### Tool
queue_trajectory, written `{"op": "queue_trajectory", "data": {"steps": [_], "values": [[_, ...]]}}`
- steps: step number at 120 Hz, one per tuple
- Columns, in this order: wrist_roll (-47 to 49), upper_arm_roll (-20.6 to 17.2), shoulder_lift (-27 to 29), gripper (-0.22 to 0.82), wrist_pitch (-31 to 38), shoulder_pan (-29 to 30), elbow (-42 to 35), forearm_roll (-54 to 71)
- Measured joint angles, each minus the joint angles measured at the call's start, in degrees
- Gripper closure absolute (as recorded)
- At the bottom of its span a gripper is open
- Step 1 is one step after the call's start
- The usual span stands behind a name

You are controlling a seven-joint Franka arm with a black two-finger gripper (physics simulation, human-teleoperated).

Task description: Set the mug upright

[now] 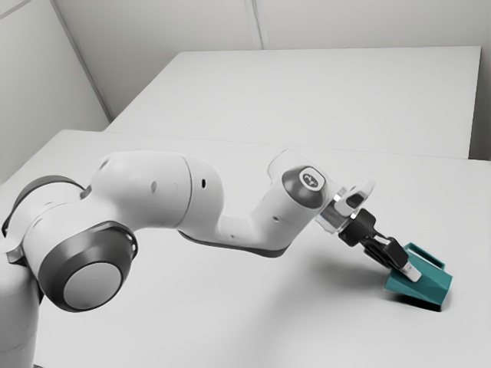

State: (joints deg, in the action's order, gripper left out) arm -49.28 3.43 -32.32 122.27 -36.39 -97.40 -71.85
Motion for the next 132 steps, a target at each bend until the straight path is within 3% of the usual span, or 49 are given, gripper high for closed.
{"op": "queue_trajectory", "data": {"steps": [44, 73, 101, 132], "values": [[0.1, 0.1, 7.1, 0.77, 0.3, -0.3, -0.6, 3.7], [2.9, 0.1, 15.4, 0.77, -0.5, 4.0, -3.4, 19.2], [8.2, 0.0, 21.3, 0.77, -6.0, 9.4, -4.4, 37.6], [13.7, 0.0, 27.0, 0.77, -10.1, 13.4, -11.1, 49.9]]}}
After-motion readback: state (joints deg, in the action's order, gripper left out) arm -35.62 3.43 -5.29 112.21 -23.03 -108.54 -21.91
